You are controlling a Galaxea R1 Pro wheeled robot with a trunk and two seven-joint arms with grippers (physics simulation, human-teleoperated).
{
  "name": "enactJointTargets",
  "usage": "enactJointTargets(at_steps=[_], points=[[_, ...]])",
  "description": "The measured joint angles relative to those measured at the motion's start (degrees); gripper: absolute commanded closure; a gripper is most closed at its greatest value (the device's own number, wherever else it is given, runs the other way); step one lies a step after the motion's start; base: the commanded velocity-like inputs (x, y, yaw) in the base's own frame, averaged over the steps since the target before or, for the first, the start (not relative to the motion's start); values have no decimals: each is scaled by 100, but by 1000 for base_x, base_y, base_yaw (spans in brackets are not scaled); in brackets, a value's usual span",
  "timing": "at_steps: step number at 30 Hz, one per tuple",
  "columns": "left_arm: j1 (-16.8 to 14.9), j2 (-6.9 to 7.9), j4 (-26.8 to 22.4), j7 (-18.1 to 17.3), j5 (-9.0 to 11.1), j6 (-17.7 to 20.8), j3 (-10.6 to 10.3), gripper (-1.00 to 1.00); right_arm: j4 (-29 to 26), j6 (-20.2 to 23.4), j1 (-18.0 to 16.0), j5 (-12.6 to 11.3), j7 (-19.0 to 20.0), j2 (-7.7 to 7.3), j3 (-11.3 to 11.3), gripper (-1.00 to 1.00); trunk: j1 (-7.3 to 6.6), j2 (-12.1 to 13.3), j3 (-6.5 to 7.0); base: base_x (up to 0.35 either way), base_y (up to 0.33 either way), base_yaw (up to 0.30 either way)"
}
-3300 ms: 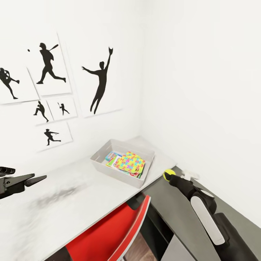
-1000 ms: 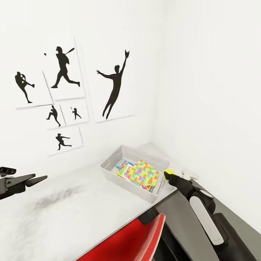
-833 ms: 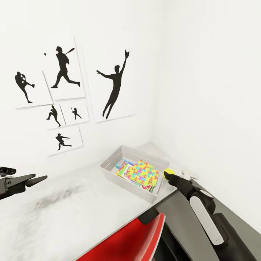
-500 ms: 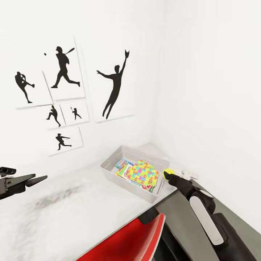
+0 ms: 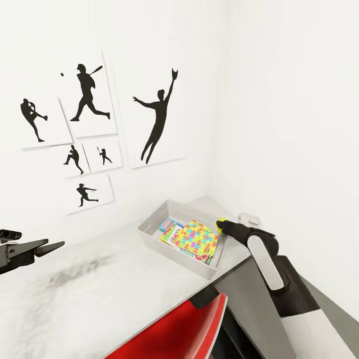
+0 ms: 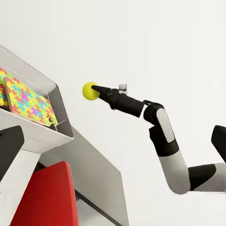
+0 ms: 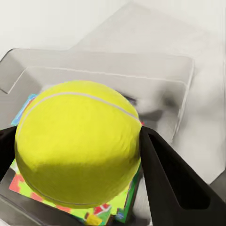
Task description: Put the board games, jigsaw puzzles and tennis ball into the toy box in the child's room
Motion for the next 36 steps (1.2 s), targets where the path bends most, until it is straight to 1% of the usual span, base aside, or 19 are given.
enactJointTargets(at_steps=[4,5,6,8,10,11,14,16,18,24,31,36], points=[[0,12,0,0,0,0,1,-100,949,91,-720,3,-209,220,-13,100,0,0,0,0,0,0],[0,15,0,0,0,2,2,-100,1167,94,-862,5,-223,241,-15,100,0,0,0,0,0,0],[0,17,0,0,0,1,1,-100,1432,87,-1019,9,-233,254,-16,100,0,0,0,0,0,0],[0,19,0,0,4,0,1,-100,2476,20,-1549,30,-244,271,-26,100,0,1,0,0,0,0],[1,19,0,0,7,0,2,-100,3177,-75,-1895,39,-244,276,-30,100,0,0,0,0,0,0],[1,20,0,0,8,0,0,-100,3643,-202,-2137,42,-243,277,-33,100,0,0,0,0,0,0],[1,20,0,0,9,1,-1,-100,4440,-394,-2546,38,-245,279,-41,100,0,0,0,0,0,0],[1,20,0,0,9,2,-1,-100,4791,-446,-2751,42,-247,279,-46,100,0,-1,0,0,0,0],[0,20,0,0,7,4,-1,-100,4958,-470,-2879,48,-248,284,-47,100,0,-1,0,0,0,0],[0,20,0,0,9,1,-1,-100,5048,-495,-3052,67,-235,280,-36,100,0,-1,0,0,0,0],[0,20,0,0,9,0,-1,-100,5017,-585,-3066,76,-211,279,-5,100,0,-1,-2,0,0,0],[1,28,0,0,9,0,0,-100,5014,-554,-3071,70,-198,279,-3,100,0,0,-35,0,0,0]])
